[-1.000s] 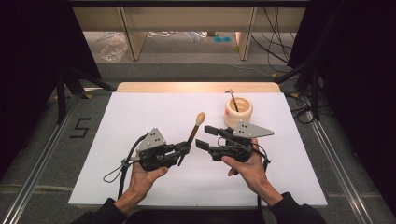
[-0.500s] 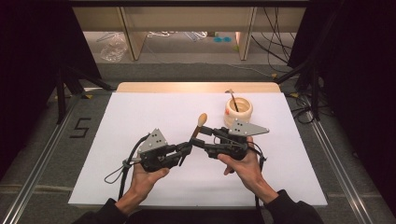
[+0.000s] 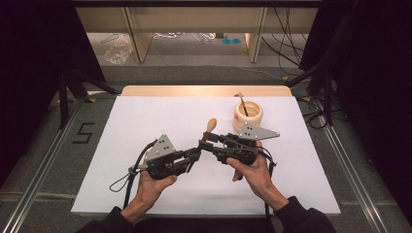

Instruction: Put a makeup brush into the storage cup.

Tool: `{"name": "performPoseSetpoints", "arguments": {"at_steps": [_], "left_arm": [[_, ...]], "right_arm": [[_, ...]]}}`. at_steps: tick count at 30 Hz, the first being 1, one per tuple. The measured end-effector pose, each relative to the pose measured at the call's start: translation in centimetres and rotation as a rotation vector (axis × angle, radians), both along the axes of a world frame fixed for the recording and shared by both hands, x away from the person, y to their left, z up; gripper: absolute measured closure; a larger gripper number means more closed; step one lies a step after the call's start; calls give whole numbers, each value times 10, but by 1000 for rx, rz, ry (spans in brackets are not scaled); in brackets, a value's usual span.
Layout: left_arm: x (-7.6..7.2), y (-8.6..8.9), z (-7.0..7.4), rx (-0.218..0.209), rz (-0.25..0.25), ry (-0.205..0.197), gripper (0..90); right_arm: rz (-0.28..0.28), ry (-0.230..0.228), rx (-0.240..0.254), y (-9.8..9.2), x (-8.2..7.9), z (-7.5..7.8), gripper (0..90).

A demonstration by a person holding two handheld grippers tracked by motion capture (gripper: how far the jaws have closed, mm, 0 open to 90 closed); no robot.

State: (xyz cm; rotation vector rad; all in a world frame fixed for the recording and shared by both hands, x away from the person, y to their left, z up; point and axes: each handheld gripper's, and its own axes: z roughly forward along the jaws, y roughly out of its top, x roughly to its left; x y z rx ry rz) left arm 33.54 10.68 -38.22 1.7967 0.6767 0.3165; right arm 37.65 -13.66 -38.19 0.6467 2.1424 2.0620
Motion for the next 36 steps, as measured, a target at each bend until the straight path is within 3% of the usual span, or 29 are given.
{"name": "performPoseSetpoints", "arguments": {"at_steps": [15,23,31,34,36], "left_arm": [[-1,-1,1,6,7,-6,788],[-2,-2,1,9,3,-17,788],[0,-2,2,19,-12,-17,783],[-1,-3,2,26,-9,-15,701],[-1,-4,2,51,-7,-31,642]], "right_arm": [[35,13,48,2,1,0,765],[49,14,22,2,-1,2,779],[42,15,31,3,-1,2,780],[45,14,16,1,-1,2,780],[37,9,32,1,0,2,780]]}}
